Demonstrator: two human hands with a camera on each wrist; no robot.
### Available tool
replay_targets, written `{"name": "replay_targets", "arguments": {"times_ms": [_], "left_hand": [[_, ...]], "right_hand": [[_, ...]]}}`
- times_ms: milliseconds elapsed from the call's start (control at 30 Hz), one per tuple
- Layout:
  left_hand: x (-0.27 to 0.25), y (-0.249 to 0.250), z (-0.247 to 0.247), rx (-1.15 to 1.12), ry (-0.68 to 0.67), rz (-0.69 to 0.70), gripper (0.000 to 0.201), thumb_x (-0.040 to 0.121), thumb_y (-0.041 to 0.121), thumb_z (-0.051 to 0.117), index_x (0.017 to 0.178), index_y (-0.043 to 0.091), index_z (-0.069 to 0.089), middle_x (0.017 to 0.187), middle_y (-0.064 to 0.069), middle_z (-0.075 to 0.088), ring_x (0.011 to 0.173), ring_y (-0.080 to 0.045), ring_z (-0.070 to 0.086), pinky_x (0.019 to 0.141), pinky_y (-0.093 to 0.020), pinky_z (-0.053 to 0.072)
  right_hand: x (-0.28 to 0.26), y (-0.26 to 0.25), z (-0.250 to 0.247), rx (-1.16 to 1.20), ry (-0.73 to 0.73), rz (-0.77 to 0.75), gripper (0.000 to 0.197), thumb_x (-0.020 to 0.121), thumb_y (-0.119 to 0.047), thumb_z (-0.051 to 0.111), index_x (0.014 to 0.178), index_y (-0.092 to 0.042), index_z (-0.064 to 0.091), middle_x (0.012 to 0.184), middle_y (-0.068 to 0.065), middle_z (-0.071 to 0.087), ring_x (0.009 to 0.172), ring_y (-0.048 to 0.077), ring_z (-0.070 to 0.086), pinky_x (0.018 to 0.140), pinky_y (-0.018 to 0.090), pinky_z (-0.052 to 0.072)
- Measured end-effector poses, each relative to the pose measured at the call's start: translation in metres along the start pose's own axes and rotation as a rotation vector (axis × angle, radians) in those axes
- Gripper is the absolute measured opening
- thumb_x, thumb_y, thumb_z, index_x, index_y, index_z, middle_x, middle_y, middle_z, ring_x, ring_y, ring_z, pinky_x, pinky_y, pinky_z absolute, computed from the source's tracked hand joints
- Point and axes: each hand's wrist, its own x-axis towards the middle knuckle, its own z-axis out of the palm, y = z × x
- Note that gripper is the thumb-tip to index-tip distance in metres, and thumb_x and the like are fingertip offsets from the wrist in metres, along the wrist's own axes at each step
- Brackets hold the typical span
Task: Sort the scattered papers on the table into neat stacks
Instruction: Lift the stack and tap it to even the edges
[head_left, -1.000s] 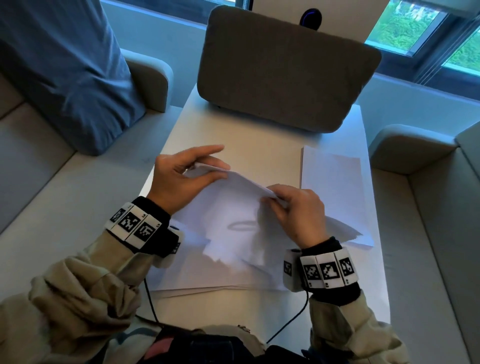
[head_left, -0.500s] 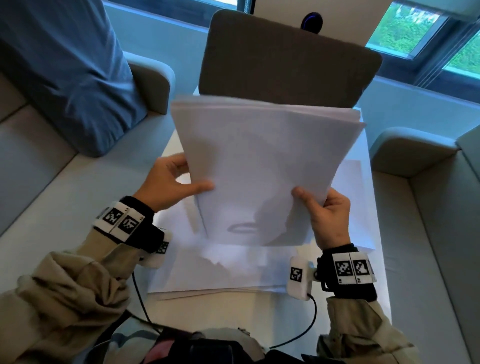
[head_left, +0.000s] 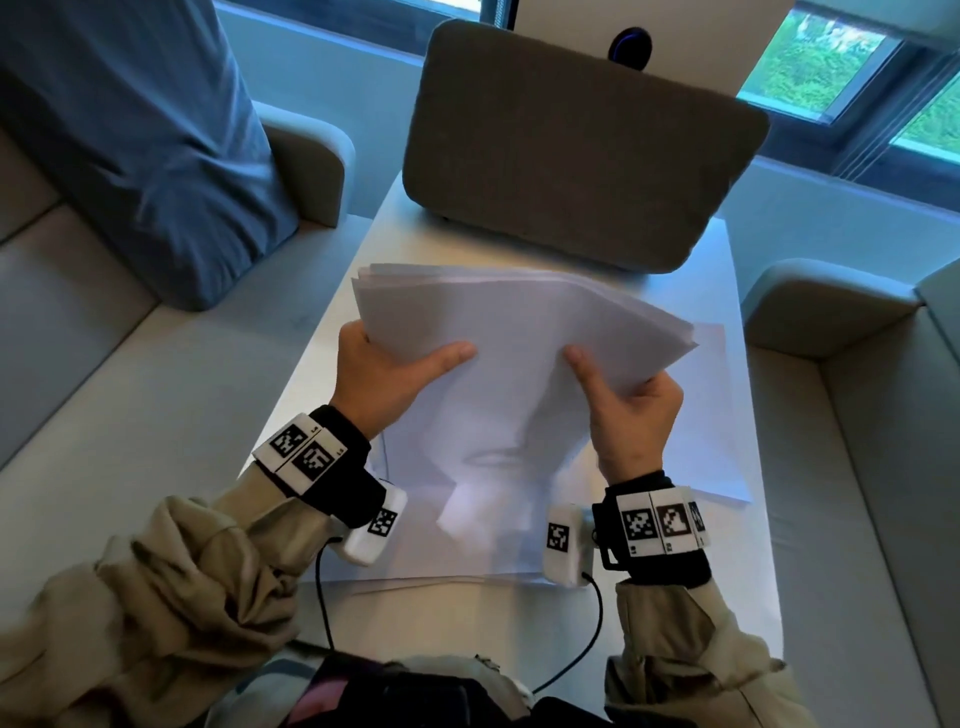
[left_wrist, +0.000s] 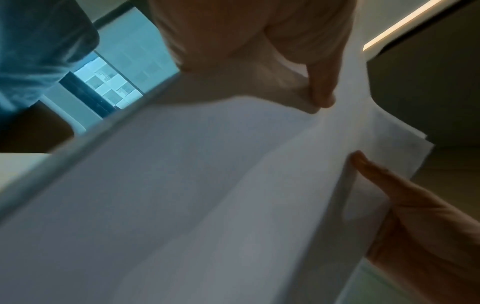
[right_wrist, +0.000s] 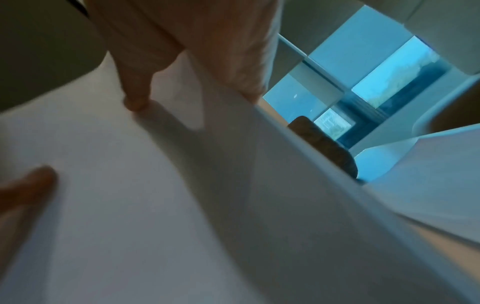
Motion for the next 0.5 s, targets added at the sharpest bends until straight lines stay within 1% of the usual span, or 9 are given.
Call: {"name": "replay_targets", "arguments": {"times_ms": [100, 167, 200, 233, 267, 333, 400, 467, 500], "left_hand": [[0.005, 0.008, -0.003, -0.102, 0.020, 0.025, 0.026, 0.060, 0.009, 0.087, 0.069, 0.026, 0.070, 0.066, 0.023, 0.069, 0.063, 0.006, 0.062, 0.062, -0.013, 0.052], [0.008, 0.009, -0.008, -0.169, -0.008, 0.030, 0.024, 0.052, 0.029, 0.091, 0.069, 0.030, 0.074, 0.069, 0.020, 0.070, 0.065, 0.005, 0.063, 0.064, -0.015, 0.052], [0.010, 0.009, -0.010, -0.184, -0.017, 0.016, 0.030, 0.047, 0.042, 0.090, 0.071, 0.033, 0.075, 0.070, 0.019, 0.071, 0.065, 0.004, 0.063, 0.064, -0.016, 0.052], [0.012, 0.004, -0.012, -0.186, -0.023, -0.007, 0.036, 0.043, 0.050, 0.088, 0.072, 0.034, 0.075, 0.070, 0.018, 0.071, 0.065, 0.003, 0.063, 0.064, -0.017, 0.052], [0.013, -0.002, -0.013, -0.169, -0.029, -0.029, 0.038, 0.040, 0.052, 0.088, 0.071, 0.034, 0.075, 0.069, 0.018, 0.070, 0.064, 0.004, 0.063, 0.063, -0.017, 0.052], [0.013, -0.011, -0.012, -0.085, -0.045, -0.076, 0.033, 0.041, 0.036, 0.092, 0.067, 0.027, 0.073, 0.065, 0.021, 0.069, 0.060, 0.006, 0.061, 0.062, -0.017, 0.051], [0.010, -0.014, -0.008, 0.032, -0.071, -0.097, 0.030, 0.050, 0.016, 0.090, 0.068, 0.025, 0.068, 0.060, 0.026, 0.065, 0.057, 0.012, 0.058, 0.059, -0.012, 0.049], [0.005, -0.013, -0.001, 0.094, -0.114, -0.084, 0.024, 0.056, 0.008, 0.088, 0.065, 0.017, 0.067, 0.056, 0.023, 0.063, 0.053, 0.012, 0.053, 0.055, -0.009, 0.046], [0.003, -0.010, 0.003, 0.109, -0.141, -0.059, 0.020, 0.057, 0.008, 0.088, 0.064, 0.010, 0.069, 0.059, 0.017, 0.063, 0.053, 0.007, 0.051, 0.054, -0.013, 0.047]], "right_hand": [[0.000, -0.009, 0.001, 0.029, 0.000, -0.054, 0.017, 0.075, -0.008, 0.076, 0.078, -0.022, 0.067, 0.071, -0.019, 0.071, 0.069, -0.001, 0.064, 0.067, 0.021, 0.054], [0.001, -0.013, 0.000, 0.028, -0.035, -0.051, 0.014, 0.075, -0.013, 0.075, 0.082, -0.022, 0.066, 0.074, -0.018, 0.071, 0.071, -0.001, 0.065, 0.067, 0.020, 0.053], [0.002, -0.013, -0.001, 0.019, -0.051, -0.033, 0.015, 0.072, -0.019, 0.076, 0.083, -0.021, 0.067, 0.074, -0.015, 0.072, 0.071, -0.001, 0.065, 0.066, 0.019, 0.053], [0.002, -0.011, -0.003, 0.003, -0.066, -0.012, 0.022, 0.066, -0.024, 0.078, 0.085, -0.020, 0.067, 0.076, -0.013, 0.071, 0.072, -0.001, 0.065, 0.065, 0.017, 0.052], [0.002, -0.007, -0.005, -0.025, -0.077, 0.001, 0.033, 0.061, -0.029, 0.080, 0.089, -0.018, 0.066, 0.081, -0.011, 0.071, 0.074, -0.001, 0.066, 0.066, 0.016, 0.052], [0.003, -0.004, -0.007, -0.122, -0.072, -0.048, 0.063, 0.056, -0.037, 0.087, 0.107, -0.014, 0.060, 0.100, -0.003, 0.067, 0.090, 0.004, 0.066, 0.075, 0.022, 0.053], [0.003, -0.010, -0.009, -0.282, -0.019, -0.276, 0.086, 0.059, -0.041, 0.088, 0.129, -0.014, 0.045, 0.126, -0.003, 0.054, 0.114, 0.010, 0.056, 0.094, 0.031, 0.049], [0.004, -0.026, -0.009, -0.517, 0.025, -0.639, 0.091, 0.067, -0.041, 0.084, 0.137, -0.006, 0.038, 0.141, 0.006, 0.041, 0.130, 0.021, 0.043, 0.107, 0.043, 0.038], [0.003, -0.038, -0.007, -0.641, 0.006, -0.799, 0.086, 0.070, -0.042, 0.081, 0.136, -0.005, 0.041, 0.144, 0.012, 0.039, 0.134, 0.026, 0.038, 0.109, 0.050, 0.032]]}}
